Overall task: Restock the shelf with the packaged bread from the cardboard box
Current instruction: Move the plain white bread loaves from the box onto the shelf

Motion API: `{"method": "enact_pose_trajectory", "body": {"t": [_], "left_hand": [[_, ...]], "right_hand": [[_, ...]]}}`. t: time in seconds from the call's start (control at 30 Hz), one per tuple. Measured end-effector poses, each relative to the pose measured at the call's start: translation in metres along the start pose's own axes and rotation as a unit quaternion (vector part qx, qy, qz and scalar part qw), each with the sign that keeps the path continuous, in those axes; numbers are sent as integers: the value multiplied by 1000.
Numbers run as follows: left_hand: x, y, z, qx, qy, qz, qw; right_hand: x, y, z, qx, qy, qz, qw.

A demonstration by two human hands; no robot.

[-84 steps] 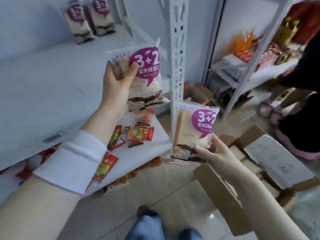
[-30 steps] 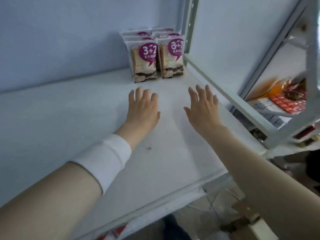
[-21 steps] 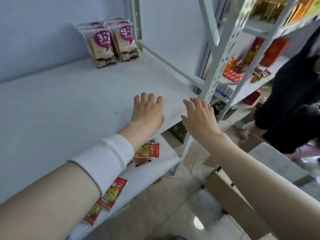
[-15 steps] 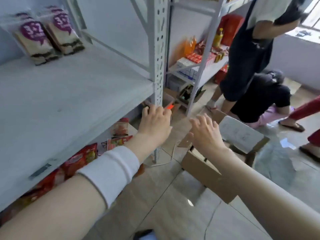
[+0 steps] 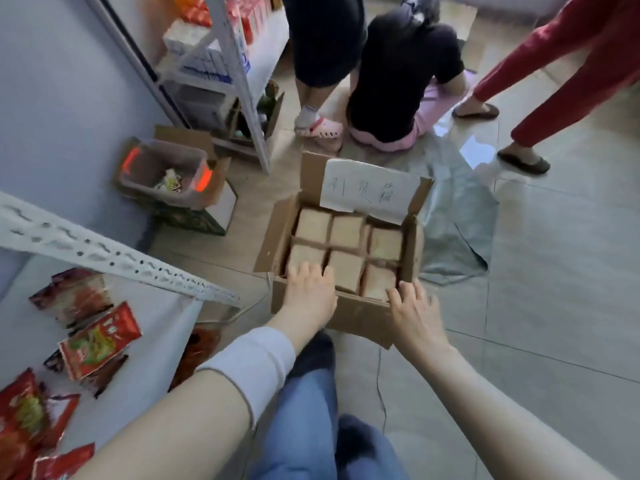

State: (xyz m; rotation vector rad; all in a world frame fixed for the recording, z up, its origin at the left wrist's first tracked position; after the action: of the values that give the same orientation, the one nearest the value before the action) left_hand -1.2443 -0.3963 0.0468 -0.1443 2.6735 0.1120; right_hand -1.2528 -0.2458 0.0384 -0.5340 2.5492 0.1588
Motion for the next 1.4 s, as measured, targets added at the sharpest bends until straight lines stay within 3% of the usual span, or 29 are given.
{"method": "enact_pose_trajectory", "body": {"t": [0.17, 0.27, 0.4, 0.57, 0.77, 0.83, 0.93, 1.03, 1.13, 1.27, 1.4], "left_hand": [[103, -5, 61, -56, -106, -10, 993], [165, -11, 100, -97, -151, -42, 983], [262, -19, 144, -180, -136, -75, 971], [337, -19, 185, -187, -100, -92, 973], [345, -22, 196, -374, -51, -233, 896], [345, -28, 198, -386, -57, -266, 881], [348, -21, 208, -395, -124, -242, 878], [347, -16, 209, -467, -122, -227, 846], [344, -8, 213, -505, -144, -210, 825], [338, 8, 223, -494, -206, -172, 827], [329, 6, 209, -560, -172, -159, 795]], "right_hand": [[72, 3, 74, 78, -83, 44, 993], [118, 6, 112, 141, -92, 75, 983], [191, 9, 168, 222, -97, 103, 965], [247, 18, 212, 349, -87, 171, 917], [246, 26, 236, 491, -119, 241, 829], [241, 23, 237, 541, -125, 246, 794], [233, 19, 234, 605, -117, 245, 749], [223, 25, 233, 649, -100, 259, 709], [214, 35, 226, 667, -75, 255, 696], [202, 48, 222, 683, -61, 238, 688], [190, 62, 217, 697, -39, 220, 681]]}}
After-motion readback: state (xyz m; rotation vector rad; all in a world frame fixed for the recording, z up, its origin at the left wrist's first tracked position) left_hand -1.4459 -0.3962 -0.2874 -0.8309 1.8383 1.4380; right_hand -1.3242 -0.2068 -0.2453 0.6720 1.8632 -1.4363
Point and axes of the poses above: each hand's wrist, its own x-axis towards the middle knuckle, its own z-axis out of the palm, y = z × x, the point moved 9 cm from there along x, towards the middle knuckle, and after that the axes turned 2 degrees about -z, right-handed, at the moved point
